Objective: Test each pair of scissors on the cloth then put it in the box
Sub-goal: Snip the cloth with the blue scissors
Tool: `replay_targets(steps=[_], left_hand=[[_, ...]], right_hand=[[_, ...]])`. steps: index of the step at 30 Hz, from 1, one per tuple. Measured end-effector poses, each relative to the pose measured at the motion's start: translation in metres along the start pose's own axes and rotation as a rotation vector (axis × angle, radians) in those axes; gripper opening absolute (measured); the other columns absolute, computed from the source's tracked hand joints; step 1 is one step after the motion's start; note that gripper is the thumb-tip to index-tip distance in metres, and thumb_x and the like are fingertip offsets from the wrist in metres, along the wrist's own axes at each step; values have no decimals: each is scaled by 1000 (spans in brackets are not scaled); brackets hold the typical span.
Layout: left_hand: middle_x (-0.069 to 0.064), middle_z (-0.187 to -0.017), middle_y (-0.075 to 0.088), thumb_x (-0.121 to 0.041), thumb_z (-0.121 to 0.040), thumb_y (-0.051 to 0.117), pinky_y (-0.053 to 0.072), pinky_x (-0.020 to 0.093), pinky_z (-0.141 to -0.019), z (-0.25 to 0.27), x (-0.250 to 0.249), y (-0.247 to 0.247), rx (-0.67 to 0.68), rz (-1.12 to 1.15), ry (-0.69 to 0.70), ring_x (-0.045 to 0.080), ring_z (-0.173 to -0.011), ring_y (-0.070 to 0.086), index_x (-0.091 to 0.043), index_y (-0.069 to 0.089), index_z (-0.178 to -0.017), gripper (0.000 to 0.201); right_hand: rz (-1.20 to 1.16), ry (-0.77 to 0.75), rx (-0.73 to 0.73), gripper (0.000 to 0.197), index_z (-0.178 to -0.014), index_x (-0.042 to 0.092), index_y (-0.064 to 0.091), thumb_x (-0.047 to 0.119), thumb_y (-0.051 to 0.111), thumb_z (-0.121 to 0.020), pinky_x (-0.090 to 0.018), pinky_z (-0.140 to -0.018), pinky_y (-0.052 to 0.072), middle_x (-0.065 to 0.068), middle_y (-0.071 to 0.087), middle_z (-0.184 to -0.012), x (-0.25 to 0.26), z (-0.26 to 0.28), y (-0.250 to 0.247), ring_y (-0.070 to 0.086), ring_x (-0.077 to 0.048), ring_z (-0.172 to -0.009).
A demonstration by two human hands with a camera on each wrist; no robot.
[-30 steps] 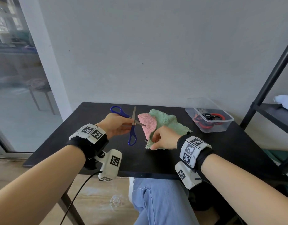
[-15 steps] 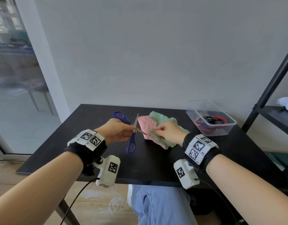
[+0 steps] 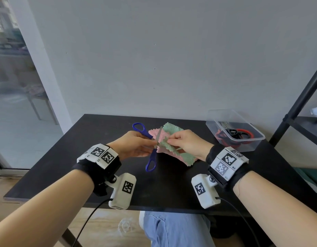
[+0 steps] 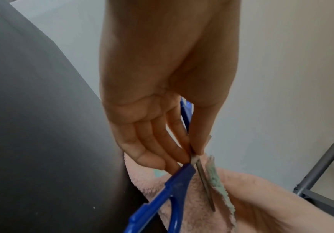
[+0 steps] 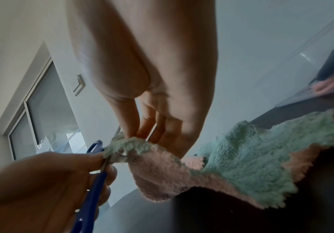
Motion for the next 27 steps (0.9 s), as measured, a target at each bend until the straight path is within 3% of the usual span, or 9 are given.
replay_targets(steps=[5,8,10,12,14,19,23,25,27], left_hand=[[5,-84,74,-13,-83,71,56,26,-75,-2,2,6,-1,26,-5,14,-72,70,-8,68,-94,13],[7,-87,74,-14,-82,73,55,26,-74,-4,2,5,-22,43,7,14,-74,70,-7,68,-95,15],[8,-89,73,-14,-81,73,55,25,-72,-6,2,4,-40,48,13,15,-75,70,-6,68,-98,19],[8,-90,73,-14,-81,73,55,23,-70,-7,2,4,-59,47,21,15,-75,69,-4,68,-101,22],[9,-90,72,-14,-81,74,55,23,-68,-7,2,4,-73,51,28,15,-75,69,-3,68,-101,23],[7,-83,72,-14,-79,75,54,19,-61,-6,0,3,-101,62,61,11,-68,68,-2,69,-95,21],[5,-78,70,-12,-80,74,53,17,-59,-4,-7,4,-114,69,106,8,-62,67,-3,68,-91,15],[5,-78,70,-11,-81,73,53,17,-58,-3,-11,4,-123,58,129,8,-60,67,-3,68,-89,13],[6,-78,70,-11,-81,73,53,17,-58,-3,-14,4,-143,52,148,8,-60,67,-3,67,-89,12]], right_hand=[[25,-27,-65,22,-110,5,66,13,63,-90,-9,-68,47,-4,66,-94,6,-1,-2,60,-6,-78],[-1,-62,-87,22,-101,-1,70,16,61,-91,-31,-82,52,-21,69,-100,11,2,-2,66,-27,-89],[-4,-74,-76,22,-99,1,72,19,62,-91,-27,-84,46,-23,68,-104,14,4,1,64,-25,-101],[-48,-80,-58,18,-98,5,73,17,66,-88,-23,-76,52,-12,73,-94,14,5,4,67,-7,-87],[-81,-76,-57,16,-98,5,73,14,68,-86,-13,-66,51,-5,72,-87,14,7,6,64,1,-72],[-165,-60,-101,19,-103,3,68,7,68,-85,-5,-60,48,-4,70,-89,9,6,4,65,4,-67],[-95,-70,-110,15,-98,1,71,10,63,-89,-30,-80,56,-15,72,-91,12,5,4,69,-15,-82],[-173,-59,-89,13,-93,-3,70,4,60,-90,-19,-62,54,-3,70,-68,12,7,4,66,-3,-63],[-148,-61,-77,14,-88,-7,68,5,60,-91,-12,-54,45,3,61,-58,12,6,4,58,0,-52]])
Point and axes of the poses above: each hand's wrist, its own z-axis away from the middle knuckle, its own y-axis out of the palm, x = y × z, the point moved 10 cm from there along -z, towards the middle knuckle
